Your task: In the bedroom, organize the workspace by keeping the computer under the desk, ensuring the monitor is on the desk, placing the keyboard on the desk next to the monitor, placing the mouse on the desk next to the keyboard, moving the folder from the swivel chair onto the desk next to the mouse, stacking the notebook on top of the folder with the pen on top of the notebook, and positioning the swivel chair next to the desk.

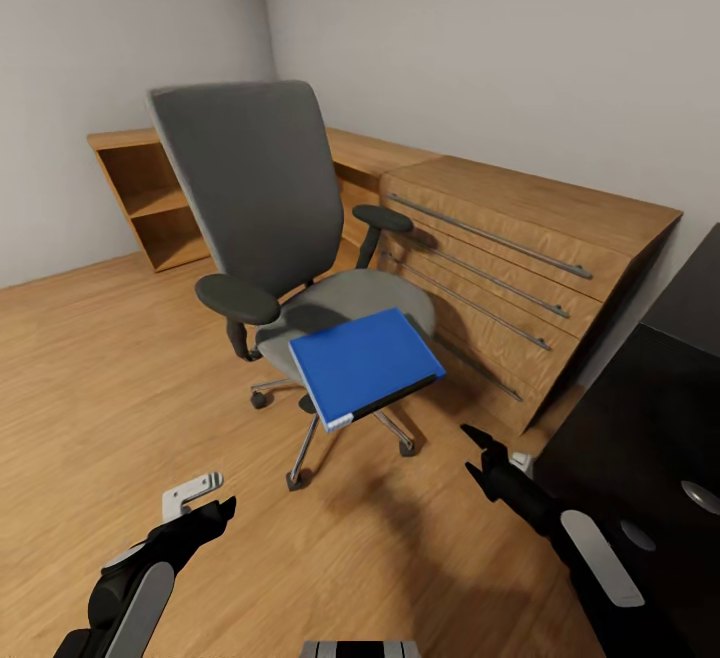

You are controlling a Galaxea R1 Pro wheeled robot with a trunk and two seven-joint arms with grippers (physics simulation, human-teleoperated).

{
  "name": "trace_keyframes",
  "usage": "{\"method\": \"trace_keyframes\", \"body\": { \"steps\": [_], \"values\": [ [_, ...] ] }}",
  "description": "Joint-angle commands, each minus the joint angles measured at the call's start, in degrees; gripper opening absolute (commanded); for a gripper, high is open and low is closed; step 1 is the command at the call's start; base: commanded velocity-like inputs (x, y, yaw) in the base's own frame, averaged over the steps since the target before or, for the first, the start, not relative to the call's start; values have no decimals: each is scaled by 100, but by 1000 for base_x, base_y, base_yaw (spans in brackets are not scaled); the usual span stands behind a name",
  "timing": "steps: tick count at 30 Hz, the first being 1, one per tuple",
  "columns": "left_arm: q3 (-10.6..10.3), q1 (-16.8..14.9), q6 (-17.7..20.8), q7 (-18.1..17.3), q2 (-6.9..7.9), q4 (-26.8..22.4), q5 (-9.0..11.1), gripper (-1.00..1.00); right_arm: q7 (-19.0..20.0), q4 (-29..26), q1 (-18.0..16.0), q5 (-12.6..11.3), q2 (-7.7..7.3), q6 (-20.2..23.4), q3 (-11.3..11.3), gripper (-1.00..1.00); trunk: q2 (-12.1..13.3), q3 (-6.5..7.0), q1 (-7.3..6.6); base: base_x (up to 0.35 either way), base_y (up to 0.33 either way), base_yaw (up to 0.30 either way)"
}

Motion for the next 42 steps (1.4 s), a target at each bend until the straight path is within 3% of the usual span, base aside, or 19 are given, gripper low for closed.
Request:
{"method": "trace_keyframes", "body": {
  "steps": [1,10,11,16,42],
  "values": [
    [-8,-3,9,59,7,-6,60,100,-14,-1,-5,-15,36,-4,-8,100,-2,-5,-1,0,0,0],
    [-12,-3,13,43,9,19,60,100,11,-186,-7,-35,139,-15,73,100,-2,-5,-1,0,0,0],
    [-12,-3,13,42,9,22,60,100,95,-394,-7,-36,156,-12,350,100,-2,-5,-1,0,0,0],
    [-12,-3,13,42,9,26,60,100,137,-577,-7,-38,160,-12,549,100,-2,-5,-1,0,0,0],
    [-130,-3,13,42,9,37,55,100,156,-971,1,-56,151,4,597,100,-2,-5,-1,0,0,0]
  ]
}}
